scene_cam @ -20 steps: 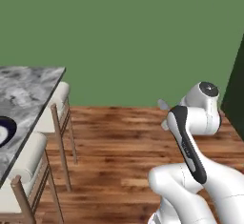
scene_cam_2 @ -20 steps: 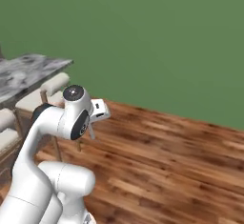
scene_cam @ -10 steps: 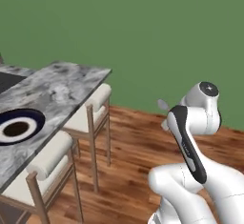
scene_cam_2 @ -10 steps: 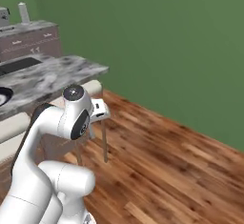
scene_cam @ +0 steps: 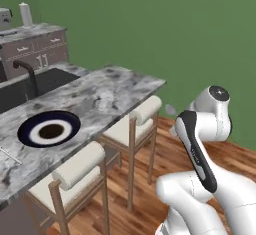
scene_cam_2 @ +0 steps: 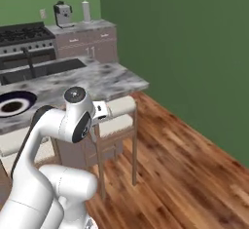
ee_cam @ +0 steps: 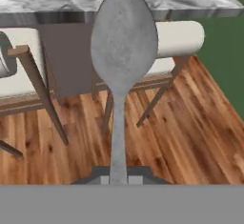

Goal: Take the fork and place it on the left side of the plate. Then take the spoon and place it on the right side of the plate. Make sure they're directly next to the plate.

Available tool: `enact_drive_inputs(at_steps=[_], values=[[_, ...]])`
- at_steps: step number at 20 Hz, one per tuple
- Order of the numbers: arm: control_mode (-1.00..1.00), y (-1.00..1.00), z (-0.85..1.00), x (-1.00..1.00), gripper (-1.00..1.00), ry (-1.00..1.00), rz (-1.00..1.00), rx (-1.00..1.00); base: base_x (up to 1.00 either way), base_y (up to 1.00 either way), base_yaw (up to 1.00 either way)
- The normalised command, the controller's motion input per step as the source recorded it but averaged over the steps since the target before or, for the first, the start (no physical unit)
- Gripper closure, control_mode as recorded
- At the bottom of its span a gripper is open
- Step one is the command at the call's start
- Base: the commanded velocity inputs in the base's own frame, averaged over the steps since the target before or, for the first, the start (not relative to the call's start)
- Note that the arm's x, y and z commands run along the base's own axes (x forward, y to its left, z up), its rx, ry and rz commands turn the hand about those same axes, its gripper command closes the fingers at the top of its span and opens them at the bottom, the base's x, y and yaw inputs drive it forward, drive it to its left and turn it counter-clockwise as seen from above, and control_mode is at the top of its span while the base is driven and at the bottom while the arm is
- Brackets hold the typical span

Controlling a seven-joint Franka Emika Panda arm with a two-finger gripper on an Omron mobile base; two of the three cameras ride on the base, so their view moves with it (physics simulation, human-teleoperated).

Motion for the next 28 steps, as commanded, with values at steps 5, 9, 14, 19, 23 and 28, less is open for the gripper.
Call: enact_drive_inputs(at_steps=[5, 9, 14, 19, 23, 28], values=[[1.0, 0.0, 0.0, 0.0, 1.0, 0.0, 0.0, 0.0, 0.8, 0.08, 0.44], [1.0, 0.0, 0.0, 0.0, 1.0, 0.0, 0.0, 0.0, 0.79, 0.19, 0.4], [1.0, 0.0, 0.0, 0.0, 1.0, 0.0, 0.0, 0.0, 0.8, 0.26, 0.37], [1.0, 0.0, 0.0, 0.0, 1.0, 0.0, 0.0, 0.0, 0.94, 0.11, 0.35], [1.0, 0.0, 0.0, 0.0, 1.0, 0.0, 0.0, 0.0, 1.0, -0.04, 0.36], [1.0, 0.0, 0.0, 0.0, 1.0, 0.0, 0.0, 0.0, 0.96, -0.02, 0.28]])
